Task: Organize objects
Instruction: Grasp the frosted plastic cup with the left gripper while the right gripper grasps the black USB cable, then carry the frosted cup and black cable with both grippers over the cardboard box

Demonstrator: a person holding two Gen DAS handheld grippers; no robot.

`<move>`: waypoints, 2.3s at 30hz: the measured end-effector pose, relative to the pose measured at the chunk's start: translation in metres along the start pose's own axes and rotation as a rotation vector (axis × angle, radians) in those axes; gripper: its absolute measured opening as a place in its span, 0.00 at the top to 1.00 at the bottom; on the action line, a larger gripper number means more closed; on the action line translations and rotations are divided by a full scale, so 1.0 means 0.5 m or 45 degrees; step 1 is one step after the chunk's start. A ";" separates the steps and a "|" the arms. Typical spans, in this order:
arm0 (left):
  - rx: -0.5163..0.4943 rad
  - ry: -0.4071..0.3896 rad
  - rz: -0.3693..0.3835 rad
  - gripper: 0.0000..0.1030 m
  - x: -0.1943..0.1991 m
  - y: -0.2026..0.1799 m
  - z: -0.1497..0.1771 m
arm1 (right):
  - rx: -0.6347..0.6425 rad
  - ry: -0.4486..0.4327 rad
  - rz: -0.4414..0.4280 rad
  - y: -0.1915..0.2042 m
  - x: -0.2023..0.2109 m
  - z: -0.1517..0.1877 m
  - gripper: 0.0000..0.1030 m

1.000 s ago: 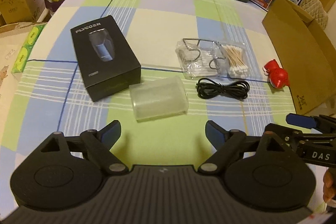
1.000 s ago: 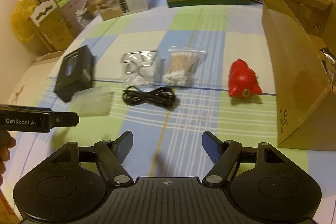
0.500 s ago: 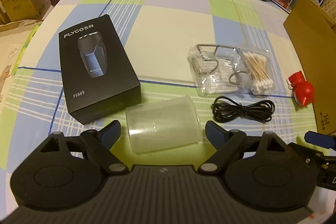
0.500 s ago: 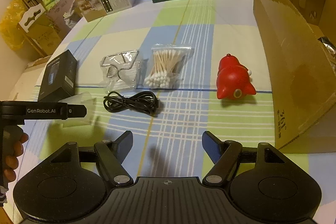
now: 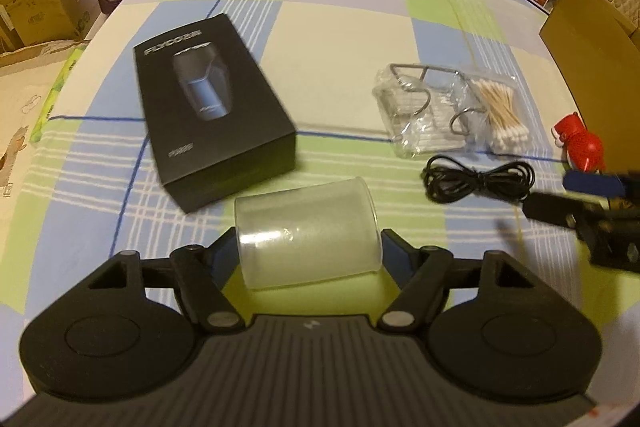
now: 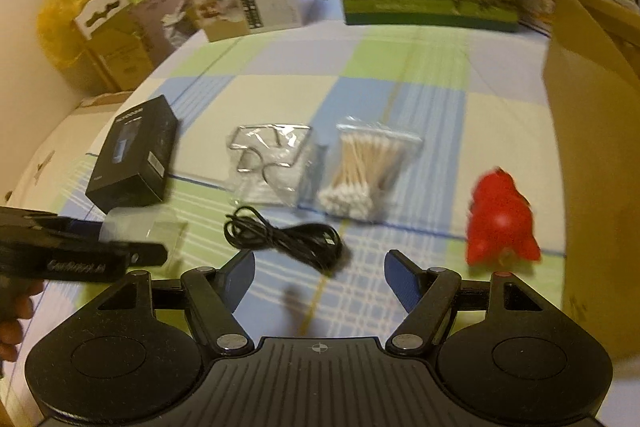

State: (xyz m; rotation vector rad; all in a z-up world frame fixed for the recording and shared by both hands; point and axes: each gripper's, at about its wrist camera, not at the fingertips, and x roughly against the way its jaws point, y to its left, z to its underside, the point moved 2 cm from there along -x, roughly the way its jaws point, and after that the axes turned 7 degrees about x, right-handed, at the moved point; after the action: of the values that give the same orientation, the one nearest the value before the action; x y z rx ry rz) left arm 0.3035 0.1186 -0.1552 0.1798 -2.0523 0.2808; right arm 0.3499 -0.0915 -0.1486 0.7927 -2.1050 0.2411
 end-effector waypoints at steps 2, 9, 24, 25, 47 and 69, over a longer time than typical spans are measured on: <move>0.008 0.002 -0.004 0.31 0.006 0.011 0.006 | 0.025 -0.009 -0.009 0.000 -0.017 -0.004 0.33; 0.026 0.017 -0.008 0.31 0.021 0.037 0.023 | 0.110 -0.028 -0.099 0.010 -0.041 -0.004 0.42; 0.057 0.003 -0.073 0.31 0.034 0.079 0.024 | 0.259 0.054 -0.160 0.081 -0.031 0.000 0.47; 0.058 0.002 -0.074 0.31 0.034 0.079 0.024 | 0.272 0.056 -0.162 0.082 -0.037 -0.004 0.47; 0.016 0.000 -0.067 0.31 0.040 0.046 0.041 | 0.358 0.215 -0.133 0.127 -0.065 0.021 0.86; -0.226 -0.108 0.190 0.31 0.166 -0.157 0.039 | -0.038 0.006 -0.085 0.013 0.209 0.095 0.86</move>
State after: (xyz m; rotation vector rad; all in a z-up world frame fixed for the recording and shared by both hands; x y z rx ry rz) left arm 0.2665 0.0372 -0.0816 -0.0722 -2.1664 0.1839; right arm 0.2692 -0.1541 -0.0962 0.8421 -2.0690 0.1755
